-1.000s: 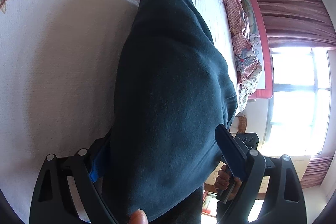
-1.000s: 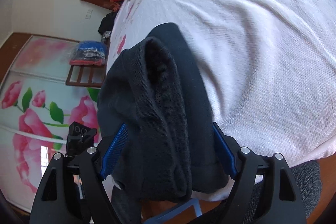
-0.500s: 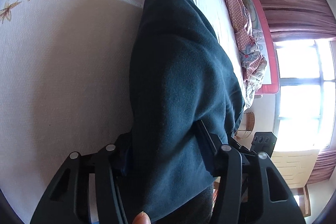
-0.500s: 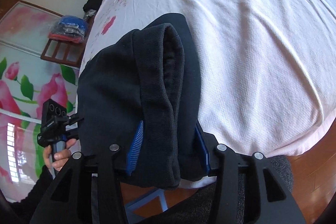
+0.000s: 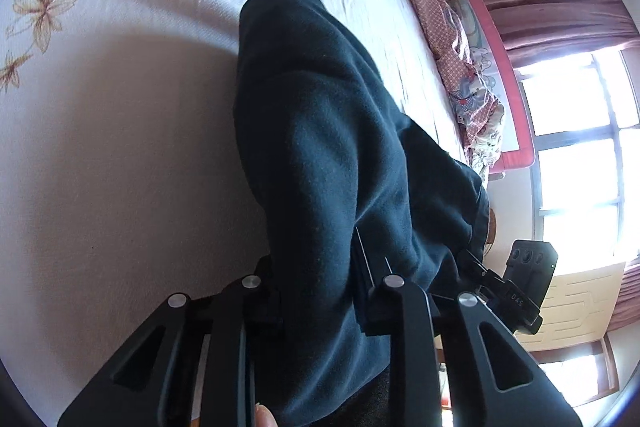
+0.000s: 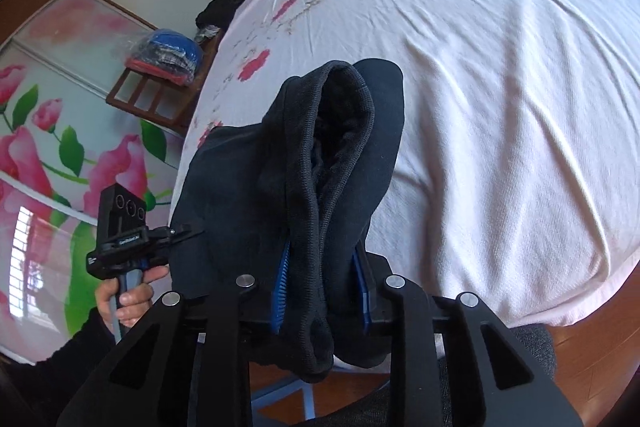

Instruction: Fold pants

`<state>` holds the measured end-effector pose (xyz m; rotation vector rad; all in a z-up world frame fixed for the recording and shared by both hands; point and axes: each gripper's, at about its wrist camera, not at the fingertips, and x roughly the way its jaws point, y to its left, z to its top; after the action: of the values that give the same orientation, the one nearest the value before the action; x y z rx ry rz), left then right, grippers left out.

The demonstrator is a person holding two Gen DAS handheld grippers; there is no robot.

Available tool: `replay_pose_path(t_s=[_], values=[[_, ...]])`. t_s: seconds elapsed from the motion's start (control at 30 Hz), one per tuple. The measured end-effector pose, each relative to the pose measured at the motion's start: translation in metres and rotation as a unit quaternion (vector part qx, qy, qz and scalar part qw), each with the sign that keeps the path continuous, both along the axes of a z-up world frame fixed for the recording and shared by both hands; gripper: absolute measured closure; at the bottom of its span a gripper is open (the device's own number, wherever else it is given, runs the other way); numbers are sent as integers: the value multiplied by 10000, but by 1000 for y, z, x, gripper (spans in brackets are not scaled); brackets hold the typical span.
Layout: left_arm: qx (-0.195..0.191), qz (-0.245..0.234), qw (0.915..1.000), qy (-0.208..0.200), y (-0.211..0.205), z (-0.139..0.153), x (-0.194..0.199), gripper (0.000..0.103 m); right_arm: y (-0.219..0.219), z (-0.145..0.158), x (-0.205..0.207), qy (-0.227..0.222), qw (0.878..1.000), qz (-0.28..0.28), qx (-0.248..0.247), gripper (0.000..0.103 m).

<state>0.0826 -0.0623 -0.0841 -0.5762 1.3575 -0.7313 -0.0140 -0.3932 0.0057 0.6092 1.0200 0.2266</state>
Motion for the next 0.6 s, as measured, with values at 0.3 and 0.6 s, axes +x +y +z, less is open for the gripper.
replay_pose_path(t_s=[0.3, 0.6], values=[[-211, 142, 9987, -434, 18, 45, 27, 80, 5, 45, 51, -498, 9981, 285, -224, 77], [190, 439, 9937, -1013, 32, 95, 112, 80, 32, 54, 166, -820, 9956, 450, -106, 77]])
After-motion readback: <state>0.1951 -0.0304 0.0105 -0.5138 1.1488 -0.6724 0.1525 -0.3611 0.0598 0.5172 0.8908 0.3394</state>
